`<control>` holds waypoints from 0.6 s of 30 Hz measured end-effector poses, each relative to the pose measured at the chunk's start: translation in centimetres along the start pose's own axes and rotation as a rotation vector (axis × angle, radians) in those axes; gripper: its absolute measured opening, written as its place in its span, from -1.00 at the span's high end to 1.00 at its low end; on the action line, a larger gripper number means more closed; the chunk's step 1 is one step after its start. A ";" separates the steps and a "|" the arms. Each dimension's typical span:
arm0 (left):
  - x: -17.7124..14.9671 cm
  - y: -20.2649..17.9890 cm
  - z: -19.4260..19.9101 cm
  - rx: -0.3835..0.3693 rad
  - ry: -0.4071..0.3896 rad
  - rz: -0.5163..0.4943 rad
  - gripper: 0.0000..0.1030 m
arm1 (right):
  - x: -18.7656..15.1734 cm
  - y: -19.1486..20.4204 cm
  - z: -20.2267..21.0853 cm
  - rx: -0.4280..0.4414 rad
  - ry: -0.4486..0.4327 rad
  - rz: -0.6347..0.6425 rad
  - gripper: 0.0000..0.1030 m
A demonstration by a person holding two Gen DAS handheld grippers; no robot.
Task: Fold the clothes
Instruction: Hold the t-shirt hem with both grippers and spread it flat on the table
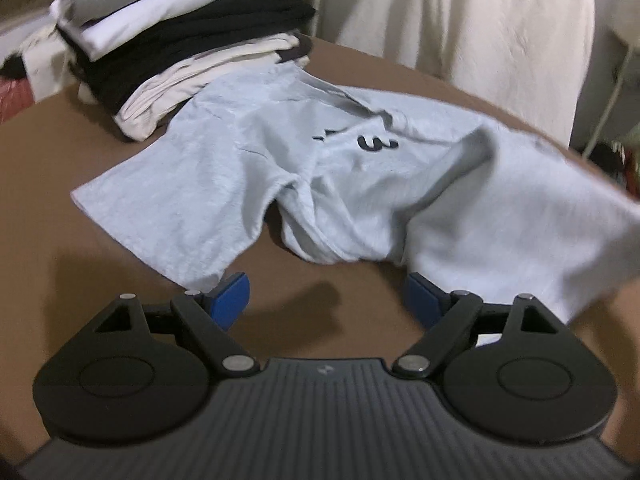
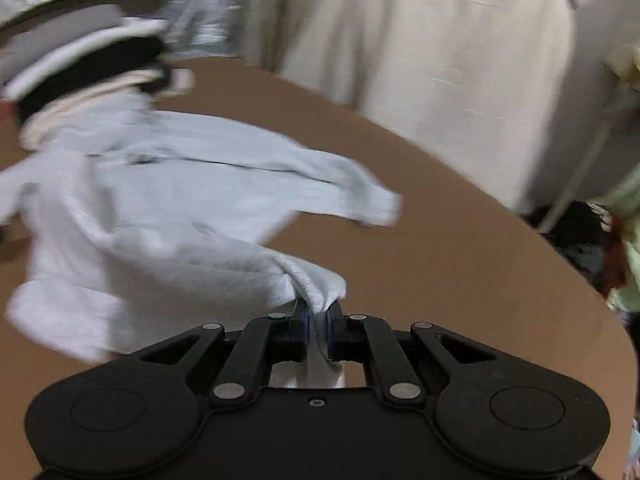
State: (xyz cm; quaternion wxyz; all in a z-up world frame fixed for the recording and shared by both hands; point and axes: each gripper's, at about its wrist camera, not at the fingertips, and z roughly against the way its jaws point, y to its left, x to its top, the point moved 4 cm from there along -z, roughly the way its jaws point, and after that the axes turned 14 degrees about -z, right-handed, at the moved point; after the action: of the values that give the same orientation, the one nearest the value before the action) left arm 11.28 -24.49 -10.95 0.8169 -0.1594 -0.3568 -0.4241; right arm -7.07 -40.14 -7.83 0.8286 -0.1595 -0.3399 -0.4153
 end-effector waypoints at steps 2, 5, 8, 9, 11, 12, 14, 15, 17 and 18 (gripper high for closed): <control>-0.3 -1.4 0.0 0.034 -0.013 -0.082 -0.66 | -0.6 -2.7 -2.5 -0.039 0.026 -0.096 0.82; -0.6 -4.2 0.1 -0.011 -0.036 -0.213 -0.66 | -0.2 -4.2 -4.3 -0.031 0.021 -0.187 0.82; -0.9 -7.3 0.2 -0.132 -0.068 -0.300 -0.67 | 0.8 -4.3 -4.3 -0.004 -0.022 -0.195 0.82; -1.1 -8.5 0.1 -0.179 -0.075 -0.328 -0.74 | 1.3 -4.3 -4.0 0.015 -0.043 -0.202 0.82; -1.5 -10.6 -0.7 -0.215 -0.079 -0.373 -0.89 | 1.7 -4.2 -4.1 0.052 -0.068 -0.218 0.82; -1.6 -11.7 -1.5 -0.208 -0.064 -0.406 -0.91 | 1.7 -4.2 -4.2 0.070 -0.070 -0.227 0.82; -1.8 -13.2 -3.5 -0.146 -0.021 -0.473 -0.91 | 0.9 -4.7 -4.2 0.101 -0.050 -0.251 0.82; -1.8 -13.4 -4.3 -0.119 -0.020 -0.480 -0.96 | 0.5 -5.1 -4.3 0.113 -0.033 -0.261 0.82; -1.6 -13.2 -4.5 -0.118 -0.057 -0.445 -0.69 | 0.1 -5.6 -4.5 0.134 -0.015 -0.275 0.82; -1.3 -13.2 -4.2 -0.119 -0.048 -0.457 0.03 | 0.1 -5.8 -4.4 0.147 -0.017 -0.284 0.82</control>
State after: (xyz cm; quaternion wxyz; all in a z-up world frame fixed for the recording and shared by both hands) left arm 2.00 -33.91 -15.30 0.6800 -0.1324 -0.3776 -0.6144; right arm -9.74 -46.14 -11.03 0.7680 -0.0524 -0.3954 -0.5011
